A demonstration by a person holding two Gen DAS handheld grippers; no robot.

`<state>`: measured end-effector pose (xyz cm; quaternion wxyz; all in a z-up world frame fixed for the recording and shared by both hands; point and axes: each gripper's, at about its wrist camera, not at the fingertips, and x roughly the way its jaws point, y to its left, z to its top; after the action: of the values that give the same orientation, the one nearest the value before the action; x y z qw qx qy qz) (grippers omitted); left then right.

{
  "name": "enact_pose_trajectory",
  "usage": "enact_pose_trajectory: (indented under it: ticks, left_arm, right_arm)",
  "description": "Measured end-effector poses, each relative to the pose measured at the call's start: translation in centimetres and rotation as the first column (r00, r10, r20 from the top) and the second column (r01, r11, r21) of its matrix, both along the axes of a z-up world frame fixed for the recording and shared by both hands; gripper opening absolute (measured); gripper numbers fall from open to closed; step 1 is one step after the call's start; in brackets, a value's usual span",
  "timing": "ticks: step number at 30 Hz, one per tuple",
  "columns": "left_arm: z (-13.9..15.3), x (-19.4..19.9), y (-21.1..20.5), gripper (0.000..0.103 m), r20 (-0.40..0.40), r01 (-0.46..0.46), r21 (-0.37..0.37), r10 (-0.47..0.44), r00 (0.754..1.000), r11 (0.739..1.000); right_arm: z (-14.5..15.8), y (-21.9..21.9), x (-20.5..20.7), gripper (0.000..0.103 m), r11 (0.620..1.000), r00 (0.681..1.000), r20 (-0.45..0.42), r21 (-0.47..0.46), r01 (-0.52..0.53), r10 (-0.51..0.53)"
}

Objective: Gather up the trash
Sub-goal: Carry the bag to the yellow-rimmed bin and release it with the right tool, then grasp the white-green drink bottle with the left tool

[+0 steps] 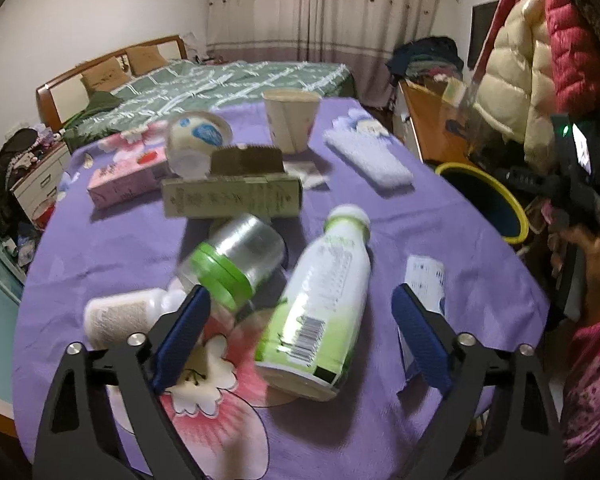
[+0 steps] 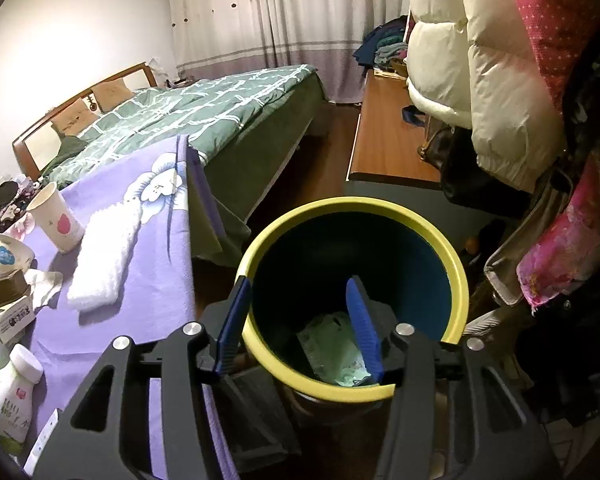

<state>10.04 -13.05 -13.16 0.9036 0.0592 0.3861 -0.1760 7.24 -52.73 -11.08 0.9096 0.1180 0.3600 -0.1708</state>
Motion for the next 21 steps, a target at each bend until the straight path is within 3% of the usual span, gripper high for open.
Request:
enact_pose_trajectory:
  ticks: [7, 13, 21]
  left_arm:
    - [-2.3, 0.9, -0.2, 0.076, -0.048, -0.001, 0.002, 0.002, 0.999, 1.0]
    - [-3.2, 1.3, -0.3, 0.069, -0.072, 0.024, -0.014, -0.025, 0.997, 1.0]
    - [-3.5, 1.6, -0.9, 0.053, -0.078, 0.065, -0.055, -0.069, 0.995, 0.996]
  right_arm:
    - [0.2, 0.6, -0.6, 0.048, 1.0, 1.0, 0.007, 0.005, -0.017, 0.017]
    - [0.4, 0.8, -1.0, 0.049, 1.0, 1.0, 0.015, 0.009, -0.028, 0.028]
    - [0.3, 1.1, -1.2, 0.051, 0.999, 0.999, 0.014, 0.013, -0.038, 0.037]
